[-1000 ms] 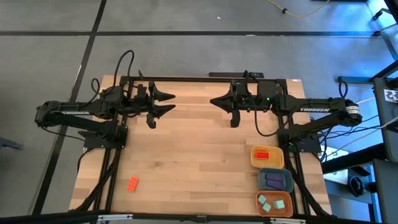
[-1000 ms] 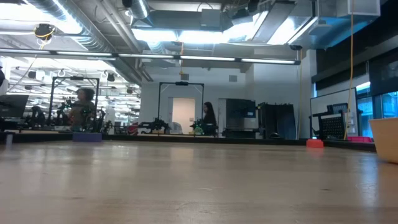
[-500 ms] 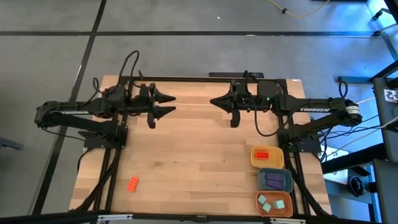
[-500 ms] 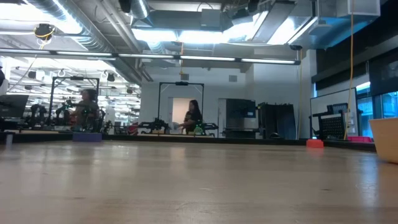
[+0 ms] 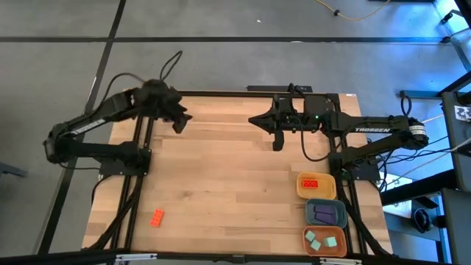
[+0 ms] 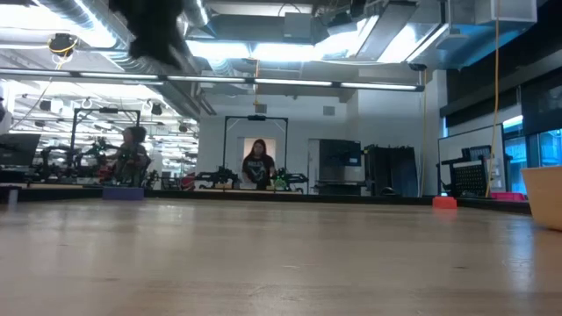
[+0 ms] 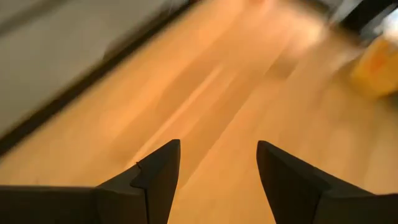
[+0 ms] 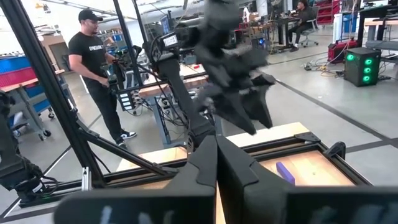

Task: Sort & place blocks by color
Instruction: Put the violet block into the blue bin

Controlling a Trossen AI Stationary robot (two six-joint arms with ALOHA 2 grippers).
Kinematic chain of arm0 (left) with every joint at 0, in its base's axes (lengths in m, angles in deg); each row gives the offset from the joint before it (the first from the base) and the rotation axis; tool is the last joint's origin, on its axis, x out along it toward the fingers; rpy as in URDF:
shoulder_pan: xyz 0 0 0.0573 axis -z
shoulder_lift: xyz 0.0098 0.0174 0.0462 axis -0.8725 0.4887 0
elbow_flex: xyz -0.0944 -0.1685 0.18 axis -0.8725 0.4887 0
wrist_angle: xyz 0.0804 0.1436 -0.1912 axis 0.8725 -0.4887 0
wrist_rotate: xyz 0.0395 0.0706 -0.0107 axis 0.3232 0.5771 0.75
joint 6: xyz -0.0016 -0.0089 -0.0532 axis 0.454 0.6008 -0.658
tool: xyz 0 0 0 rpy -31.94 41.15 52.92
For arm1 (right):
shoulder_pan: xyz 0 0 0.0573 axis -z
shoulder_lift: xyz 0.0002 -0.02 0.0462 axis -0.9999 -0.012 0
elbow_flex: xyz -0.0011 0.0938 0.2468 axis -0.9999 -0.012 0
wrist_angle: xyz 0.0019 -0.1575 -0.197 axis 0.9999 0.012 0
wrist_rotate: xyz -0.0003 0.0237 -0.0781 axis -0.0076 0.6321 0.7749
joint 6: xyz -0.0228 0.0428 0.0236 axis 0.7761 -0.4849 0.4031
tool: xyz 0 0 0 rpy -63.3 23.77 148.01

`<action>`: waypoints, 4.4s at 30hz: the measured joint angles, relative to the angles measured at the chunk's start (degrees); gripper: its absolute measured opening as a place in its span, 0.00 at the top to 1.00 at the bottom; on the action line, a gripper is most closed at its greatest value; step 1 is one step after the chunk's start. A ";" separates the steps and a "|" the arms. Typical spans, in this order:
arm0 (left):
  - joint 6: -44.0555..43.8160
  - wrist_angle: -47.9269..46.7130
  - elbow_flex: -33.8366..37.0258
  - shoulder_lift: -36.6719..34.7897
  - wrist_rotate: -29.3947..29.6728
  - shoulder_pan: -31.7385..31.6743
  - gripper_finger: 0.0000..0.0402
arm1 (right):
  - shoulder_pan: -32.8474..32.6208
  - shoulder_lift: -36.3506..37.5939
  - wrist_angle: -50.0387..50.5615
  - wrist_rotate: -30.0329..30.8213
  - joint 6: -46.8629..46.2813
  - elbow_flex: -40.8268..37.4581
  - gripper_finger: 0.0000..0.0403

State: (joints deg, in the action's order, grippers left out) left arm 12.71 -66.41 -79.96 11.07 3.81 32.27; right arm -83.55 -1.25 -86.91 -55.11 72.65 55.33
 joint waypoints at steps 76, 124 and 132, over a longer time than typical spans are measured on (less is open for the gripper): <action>41.32 -13.31 -4.58 53.62 10.39 -26.95 0.89 | 0.07 0.00 2.20 0.15 -2.43 0.00 1.00; 5.91 42.99 -4.56 3.96 -7.87 10.12 0.89 | 0.50 0.00 2.91 -1.46 -1.27 0.00 1.00; 8.36 50.91 -1.21 3.94 -0.22 20.49 0.89 | 0.50 0.00 2.86 -1.46 -1.22 0.00 1.00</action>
State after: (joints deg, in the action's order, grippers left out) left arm 21.08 -15.49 -81.17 15.02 3.59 52.76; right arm -83.05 -1.25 -84.04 -56.57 71.43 55.33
